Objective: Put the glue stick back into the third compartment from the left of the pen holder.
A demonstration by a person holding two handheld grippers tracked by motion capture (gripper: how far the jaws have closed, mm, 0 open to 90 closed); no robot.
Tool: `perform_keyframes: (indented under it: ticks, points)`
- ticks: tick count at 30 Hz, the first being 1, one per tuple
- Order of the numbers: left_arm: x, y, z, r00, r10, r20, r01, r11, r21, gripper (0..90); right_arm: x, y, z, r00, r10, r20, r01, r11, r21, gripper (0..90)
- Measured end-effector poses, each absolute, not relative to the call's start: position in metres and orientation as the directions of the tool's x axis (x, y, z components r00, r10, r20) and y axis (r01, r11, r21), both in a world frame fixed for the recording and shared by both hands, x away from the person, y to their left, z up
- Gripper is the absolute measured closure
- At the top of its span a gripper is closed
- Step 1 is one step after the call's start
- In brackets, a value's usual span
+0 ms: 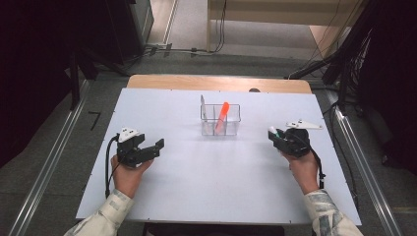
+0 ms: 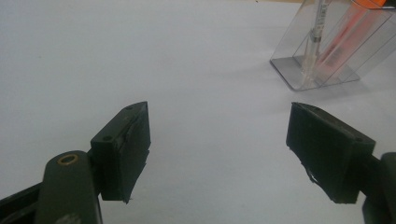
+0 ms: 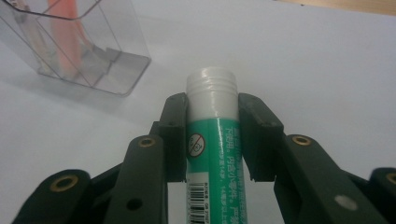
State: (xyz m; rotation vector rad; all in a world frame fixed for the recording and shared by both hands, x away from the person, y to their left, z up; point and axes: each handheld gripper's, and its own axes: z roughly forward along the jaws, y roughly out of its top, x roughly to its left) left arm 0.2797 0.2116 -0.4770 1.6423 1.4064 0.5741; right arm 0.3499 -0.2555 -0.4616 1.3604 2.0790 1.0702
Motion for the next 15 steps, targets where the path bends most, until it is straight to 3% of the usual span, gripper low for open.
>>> perform_keyframes:
  ticks: [15]
  points:
    - [0.28, 0.212, -0.477, 0.25, 0.95, -0.185, 0.547, 0.019, 0.837, 22.1, 0.36, -0.228, -0.447, -0.472, 0.878, 0.086, 0.537, 0.208, 0.818, 63.1]
